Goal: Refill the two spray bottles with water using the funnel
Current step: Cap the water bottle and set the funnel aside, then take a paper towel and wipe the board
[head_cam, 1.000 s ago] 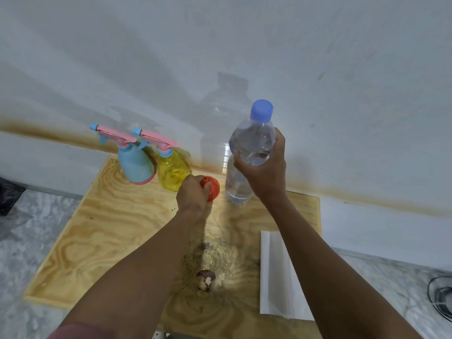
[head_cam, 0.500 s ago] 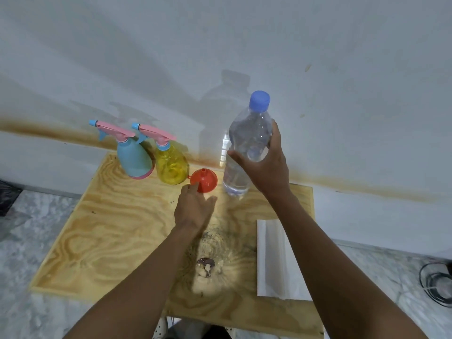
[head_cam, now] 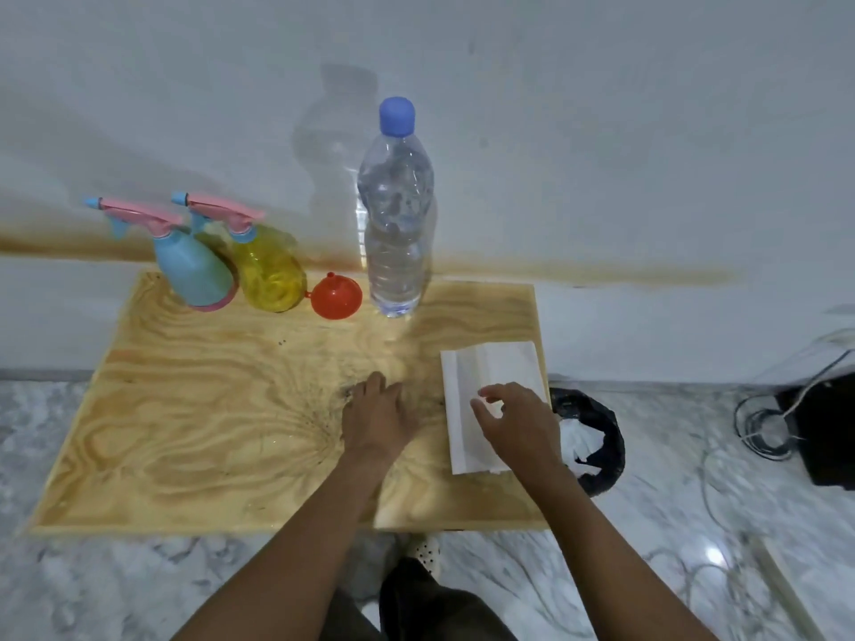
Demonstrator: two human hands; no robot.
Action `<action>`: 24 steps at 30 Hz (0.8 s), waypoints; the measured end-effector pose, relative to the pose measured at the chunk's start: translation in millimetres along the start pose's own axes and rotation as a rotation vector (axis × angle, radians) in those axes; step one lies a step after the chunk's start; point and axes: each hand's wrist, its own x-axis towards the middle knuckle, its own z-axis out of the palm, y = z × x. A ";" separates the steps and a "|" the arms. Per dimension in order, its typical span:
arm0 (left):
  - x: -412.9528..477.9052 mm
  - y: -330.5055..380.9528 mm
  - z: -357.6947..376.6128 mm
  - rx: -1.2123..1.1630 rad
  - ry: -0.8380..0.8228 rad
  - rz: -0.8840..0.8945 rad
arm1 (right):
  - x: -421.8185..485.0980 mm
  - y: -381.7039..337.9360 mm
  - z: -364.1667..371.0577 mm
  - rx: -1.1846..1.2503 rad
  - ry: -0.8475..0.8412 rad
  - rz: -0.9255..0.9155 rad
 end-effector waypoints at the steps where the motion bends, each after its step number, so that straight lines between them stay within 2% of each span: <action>1: 0.5 0.3 0.8 0.023 -0.001 0.007 | -3.8 1.4 5.3 -0.062 -0.021 -0.008; 6: 3.8 1.3 6.5 0.061 0.010 -0.004 | -9.1 -11.4 27.0 -0.248 -0.083 -0.108; 10: 5.2 1.7 7.9 0.073 0.013 -0.004 | -2.9 -23.6 36.2 -0.330 -0.106 -0.054; 24: 3.8 1.5 7.0 0.071 -0.001 -0.011 | 1.0 -30.9 44.3 -0.206 -0.145 0.110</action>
